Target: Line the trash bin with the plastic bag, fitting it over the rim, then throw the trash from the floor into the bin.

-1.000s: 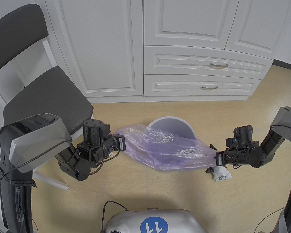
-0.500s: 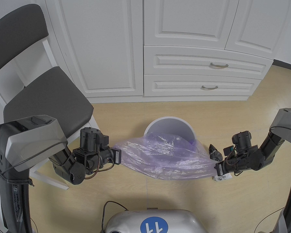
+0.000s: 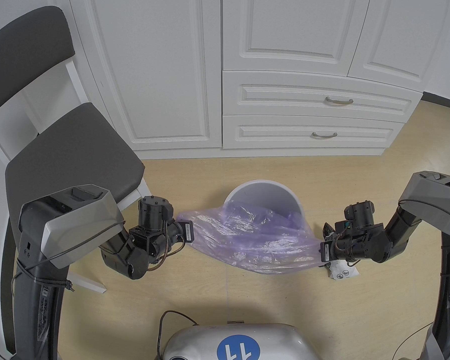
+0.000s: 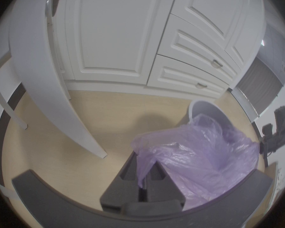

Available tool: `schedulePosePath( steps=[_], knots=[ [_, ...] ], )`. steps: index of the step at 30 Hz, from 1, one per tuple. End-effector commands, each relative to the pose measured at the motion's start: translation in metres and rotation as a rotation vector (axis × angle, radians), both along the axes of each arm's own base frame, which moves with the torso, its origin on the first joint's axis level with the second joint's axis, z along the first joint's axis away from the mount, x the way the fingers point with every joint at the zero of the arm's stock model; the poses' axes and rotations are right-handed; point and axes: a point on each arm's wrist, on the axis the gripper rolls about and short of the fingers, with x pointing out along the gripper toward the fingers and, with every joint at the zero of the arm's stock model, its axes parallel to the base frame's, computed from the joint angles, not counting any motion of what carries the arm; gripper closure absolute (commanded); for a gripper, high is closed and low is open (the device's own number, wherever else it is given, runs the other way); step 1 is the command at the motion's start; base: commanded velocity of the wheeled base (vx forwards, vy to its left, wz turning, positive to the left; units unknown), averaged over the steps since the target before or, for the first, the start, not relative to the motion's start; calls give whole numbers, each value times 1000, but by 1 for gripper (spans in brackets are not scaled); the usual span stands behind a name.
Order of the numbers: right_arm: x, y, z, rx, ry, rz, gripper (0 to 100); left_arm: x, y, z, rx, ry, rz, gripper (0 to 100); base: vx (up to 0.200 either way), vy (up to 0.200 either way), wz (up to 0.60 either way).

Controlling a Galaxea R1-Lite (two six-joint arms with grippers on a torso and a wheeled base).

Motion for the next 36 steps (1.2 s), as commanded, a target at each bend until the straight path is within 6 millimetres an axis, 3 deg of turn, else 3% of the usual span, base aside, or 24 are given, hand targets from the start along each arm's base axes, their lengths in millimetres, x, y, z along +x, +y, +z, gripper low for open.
schedulePosePath(
  steps=[1,6,11,17,23,28,36],
  knots=[
    [14,13,-21,94,-76,-56,100,16,-4,13,-91,-82,69,100,0,0,0],
    [25,15,-26,121,-179,-101,100,18,-8,24,-146,-177,60,100,0,0,0],
    [23,15,-28,121,-178,-102,100,13,-15,26,-155,-191,43,100,0,0,0],
    [17,13,-26,107,-160,-100,100,-7,-7,4,-10,-44,4,100,0,0,0],
    [15,13,-26,93,-154,-93,100,-4,-7,7,6,-58,3,100,0,0,0],
    [13,4,-25,-7,-172,-84,100,4,6,16,-3,-95,42,100,0,0,0],
    [11,3,-29,-44,-165,-82,100,0,-2,1,6,-61,11,100,0,0,0]
  ],
)
